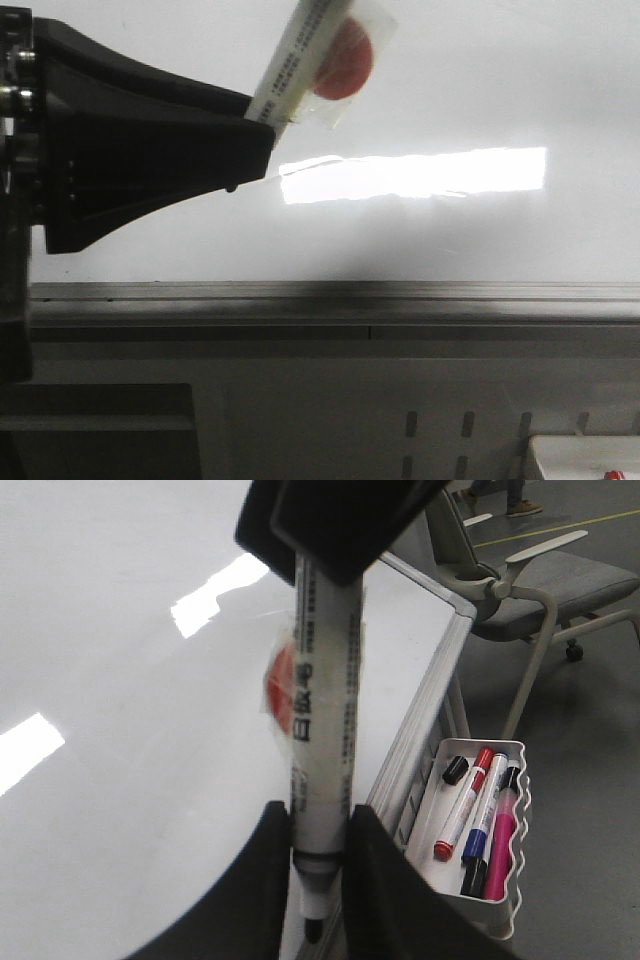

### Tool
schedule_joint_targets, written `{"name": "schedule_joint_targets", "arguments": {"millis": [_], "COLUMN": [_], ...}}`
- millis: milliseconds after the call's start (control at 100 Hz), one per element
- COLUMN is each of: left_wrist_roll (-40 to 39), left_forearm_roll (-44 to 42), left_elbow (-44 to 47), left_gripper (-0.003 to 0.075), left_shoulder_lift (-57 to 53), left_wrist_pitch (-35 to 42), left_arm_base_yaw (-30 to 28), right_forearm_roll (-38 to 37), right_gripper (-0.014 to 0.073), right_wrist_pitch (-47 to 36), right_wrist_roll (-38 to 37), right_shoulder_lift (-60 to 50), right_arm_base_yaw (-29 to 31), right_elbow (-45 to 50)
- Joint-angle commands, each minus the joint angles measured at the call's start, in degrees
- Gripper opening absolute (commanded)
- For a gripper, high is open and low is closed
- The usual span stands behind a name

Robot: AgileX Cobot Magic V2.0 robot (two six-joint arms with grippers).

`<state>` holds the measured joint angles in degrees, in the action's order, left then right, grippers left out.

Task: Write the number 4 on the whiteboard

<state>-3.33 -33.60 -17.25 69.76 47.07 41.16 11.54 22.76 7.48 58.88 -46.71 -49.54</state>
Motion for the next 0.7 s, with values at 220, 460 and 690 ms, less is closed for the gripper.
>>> {"name": "schedule_joint_targets", "arguments": {"millis": [220, 460, 690], "left_wrist_roll": [-0.87, -0.87, -0.87], "left_forearm_roll": [7.95, 14.08, 19.13], "left_elbow": [0.86, 5.68, 6.77], "left_gripper": [0.0483, 0.0407, 0.0405], "left_shoulder_lift": [-11.4, -29.15, -40.94], "left_wrist_pitch": [-5.28, -15.35, -24.11], "left_arm_base_yaw": [-5.86, -8.11, -8.11], "right_forearm_roll": [-2.52, -4.95, -6.01], "right_gripper": [-0.0064, -0.0064, -0.0064], "right_wrist_pitch": [-5.72, -5.11, -7.16], "right_wrist_roll": [0.76, 0.76, 0.76], "right_shoulder_lift": [-0.57, 0.48, 2.45], "right_arm_base_yaw": [0.63, 1.31, 7.06], "right_elbow": [-1.96, -5.73, -8.9]}}
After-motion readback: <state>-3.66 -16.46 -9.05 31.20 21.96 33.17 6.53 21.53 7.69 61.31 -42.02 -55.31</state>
